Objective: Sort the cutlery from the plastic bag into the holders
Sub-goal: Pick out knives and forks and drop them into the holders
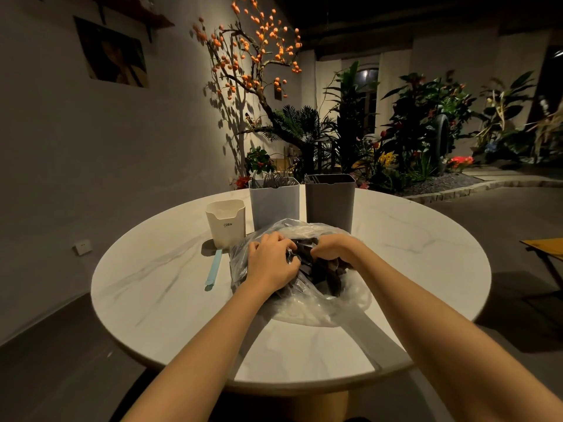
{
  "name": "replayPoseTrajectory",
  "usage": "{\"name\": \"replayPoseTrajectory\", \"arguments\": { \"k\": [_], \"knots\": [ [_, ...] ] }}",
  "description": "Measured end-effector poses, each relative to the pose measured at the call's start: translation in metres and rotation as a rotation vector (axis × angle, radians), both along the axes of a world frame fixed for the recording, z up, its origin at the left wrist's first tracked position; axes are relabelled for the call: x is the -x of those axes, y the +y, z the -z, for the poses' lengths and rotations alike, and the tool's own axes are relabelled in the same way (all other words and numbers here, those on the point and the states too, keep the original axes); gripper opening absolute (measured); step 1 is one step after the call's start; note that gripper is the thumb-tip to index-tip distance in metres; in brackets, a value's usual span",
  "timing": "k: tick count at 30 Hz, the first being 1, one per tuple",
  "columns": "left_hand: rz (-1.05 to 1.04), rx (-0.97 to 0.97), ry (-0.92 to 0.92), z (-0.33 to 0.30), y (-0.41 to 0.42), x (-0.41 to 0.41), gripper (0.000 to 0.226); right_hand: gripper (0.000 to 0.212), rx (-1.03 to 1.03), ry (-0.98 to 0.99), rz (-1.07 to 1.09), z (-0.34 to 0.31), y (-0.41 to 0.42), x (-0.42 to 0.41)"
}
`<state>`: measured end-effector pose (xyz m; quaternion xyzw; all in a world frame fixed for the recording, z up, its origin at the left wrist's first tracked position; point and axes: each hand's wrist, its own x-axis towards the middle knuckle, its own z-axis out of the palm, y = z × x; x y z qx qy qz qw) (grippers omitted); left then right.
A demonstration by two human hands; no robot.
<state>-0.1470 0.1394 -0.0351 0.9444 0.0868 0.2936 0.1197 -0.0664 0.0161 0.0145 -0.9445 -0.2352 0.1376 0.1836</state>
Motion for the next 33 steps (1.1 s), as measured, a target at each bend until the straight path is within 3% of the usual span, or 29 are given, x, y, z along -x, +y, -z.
{"name": "replayPoseTrajectory", "arguments": {
  "k": [6,14,24,27,33],
  "knots": [
    [0.039,-0.058,-0.068,-0.003,-0.004,0.000,0.020,0.016,-0.035,0.088,0.036,-0.002,-0.005,-0.006],
    [0.032,-0.036,-0.055,-0.009,-0.011,-0.001,0.025,0.027,-0.129,0.172,-0.032,-0.009,-0.022,-0.003],
    [0.012,0.236,-0.168,-0.020,-0.026,-0.004,0.034,0.010,-0.287,0.345,-0.146,-0.017,-0.051,0.010],
    [0.001,0.362,-0.233,-0.024,-0.029,-0.006,0.031,0.008,-0.340,0.328,-0.181,-0.021,-0.056,0.013],
    [-0.088,0.417,-0.342,-0.045,-0.032,-0.009,0.026,0.004,-0.496,0.314,-0.245,-0.029,-0.066,0.012]
  ]
}}
